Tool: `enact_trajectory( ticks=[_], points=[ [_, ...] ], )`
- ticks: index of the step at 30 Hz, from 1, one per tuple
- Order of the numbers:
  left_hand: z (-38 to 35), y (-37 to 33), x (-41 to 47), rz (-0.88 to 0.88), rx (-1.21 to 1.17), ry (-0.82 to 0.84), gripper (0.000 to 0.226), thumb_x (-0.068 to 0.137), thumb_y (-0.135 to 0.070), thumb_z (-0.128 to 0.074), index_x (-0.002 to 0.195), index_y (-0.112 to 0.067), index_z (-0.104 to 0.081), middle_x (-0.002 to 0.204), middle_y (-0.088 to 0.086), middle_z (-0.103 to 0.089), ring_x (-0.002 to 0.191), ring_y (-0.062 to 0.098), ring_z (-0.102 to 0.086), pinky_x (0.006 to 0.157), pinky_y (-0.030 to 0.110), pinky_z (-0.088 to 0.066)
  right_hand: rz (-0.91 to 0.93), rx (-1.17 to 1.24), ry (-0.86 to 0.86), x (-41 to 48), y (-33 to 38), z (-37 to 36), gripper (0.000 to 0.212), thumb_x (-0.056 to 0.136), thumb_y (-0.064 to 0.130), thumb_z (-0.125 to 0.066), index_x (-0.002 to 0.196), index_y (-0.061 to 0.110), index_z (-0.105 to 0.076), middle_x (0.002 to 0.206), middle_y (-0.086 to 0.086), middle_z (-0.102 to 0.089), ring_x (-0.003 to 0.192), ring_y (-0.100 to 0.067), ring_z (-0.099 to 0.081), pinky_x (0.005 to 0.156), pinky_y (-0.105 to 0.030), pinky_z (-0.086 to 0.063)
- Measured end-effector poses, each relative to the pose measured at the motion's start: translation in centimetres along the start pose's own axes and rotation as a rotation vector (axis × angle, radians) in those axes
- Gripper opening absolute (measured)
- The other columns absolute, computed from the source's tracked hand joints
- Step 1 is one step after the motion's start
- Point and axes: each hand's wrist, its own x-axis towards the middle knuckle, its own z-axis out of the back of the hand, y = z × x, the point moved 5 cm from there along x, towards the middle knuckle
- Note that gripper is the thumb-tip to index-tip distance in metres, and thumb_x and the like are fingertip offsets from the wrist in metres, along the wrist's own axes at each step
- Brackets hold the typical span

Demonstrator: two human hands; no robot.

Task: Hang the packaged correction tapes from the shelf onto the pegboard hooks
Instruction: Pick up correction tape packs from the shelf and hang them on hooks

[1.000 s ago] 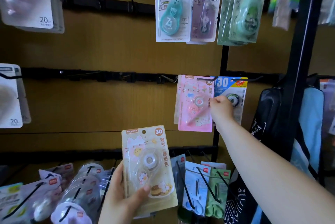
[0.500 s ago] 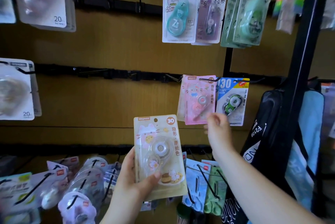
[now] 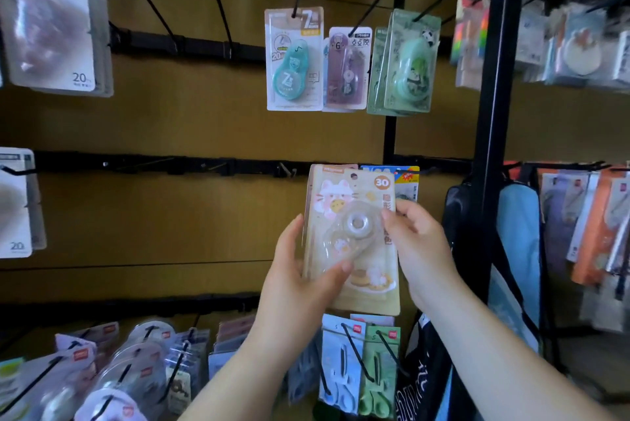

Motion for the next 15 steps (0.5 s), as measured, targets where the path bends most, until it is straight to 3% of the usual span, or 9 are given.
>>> enact_trajectory(
  ticks=[2, 4, 6, 8, 11, 15],
  points=[
    [-0.7, -0.4, 0.5, -0.019, 0.04, 0.011, 0.065, 0.078, -0.028, -0.068, 0.127, -0.043, -0.029, 0.123, -0.004, -0.059, 0.101, 0.018, -0.063, 0.069, 0.016, -0.05, -0.001, -0.011, -0.031, 0.6, 0.1, 0.6, 0.02, 0.091, 0.012, -0.049, 0.081, 0.027, -0.056, 0.078, 0.007, -0.061, 0.076, -0.011, -0.057, 0.082, -0.03, -0.047],
    [-1.2, -0.5, 0.9, -0.017, 0.054, 0.025, 0.056, 0.079, -0.026, -0.067, 0.119, -0.045, -0.032, 0.119, -0.001, -0.061, 0.085, 0.016, -0.063, 0.053, 0.009, -0.045, -0.013, -0.023, -0.036, 1.1, 0.0, 0.9, 0.012, 0.091, 0.014, -0.05, 0.096, 0.019, -0.06, 0.081, 0.006, -0.061, 0.081, -0.013, -0.058, 0.087, -0.034, -0.048],
    [-1.4, -0.6, 1.2, -0.02, 0.022, 0.044, 0.045, 0.08, -0.021, -0.066, 0.101, -0.049, -0.037, 0.114, -0.001, -0.063, 0.067, 0.008, -0.061, 0.045, 0.013, -0.046, -0.023, -0.04, -0.033, 1.5, -0.1, 0.8, 0.018, 0.091, 0.014, -0.05, 0.107, 0.013, -0.059, 0.082, 0.005, -0.061, 0.084, -0.015, -0.059, 0.09, -0.036, -0.048],
    [-1.4, -0.6, 1.6, -0.02, 0.012, 0.047, 0.044, 0.08, -0.018, -0.066, 0.094, -0.05, -0.039, 0.109, -0.004, -0.064, 0.064, 0.005, -0.063, 0.047, 0.018, -0.051, -0.023, -0.045, -0.026, 1.9, 0.0, 0.7, 0.013, 0.092, 0.013, -0.049, 0.098, 0.016, -0.06, 0.08, 0.007, -0.061, 0.083, -0.015, -0.059, 0.089, -0.036, -0.049],
    [-1.6, -0.3, 2.2, -0.019, 0.013, 0.044, 0.045, 0.081, -0.018, -0.065, 0.099, -0.048, -0.037, 0.104, -0.008, -0.063, 0.068, 0.003, -0.064, 0.048, 0.016, -0.052, -0.028, -0.058, -0.013, 2.5, -0.2, 0.6, 0.02, 0.092, 0.015, -0.048, 0.079, 0.029, -0.055, 0.081, 0.009, -0.061, 0.091, -0.019, -0.062, 0.092, -0.041, -0.05],
    [-2.1, 0.3, 2.5, -0.058, 0.052, 0.063, 0.052, 0.083, -0.022, -0.063, 0.118, -0.044, -0.032, 0.108, -0.017, -0.059, 0.074, -0.004, -0.064, 0.048, 0.017, -0.051, -0.029, -0.057, -0.02, 3.0, -1.1, 0.7, 0.011, 0.092, 0.015, -0.048, 0.09, 0.021, -0.058, 0.083, 0.008, -0.061, 0.097, -0.021, -0.062, 0.094, -0.041, -0.05]
  ],
)
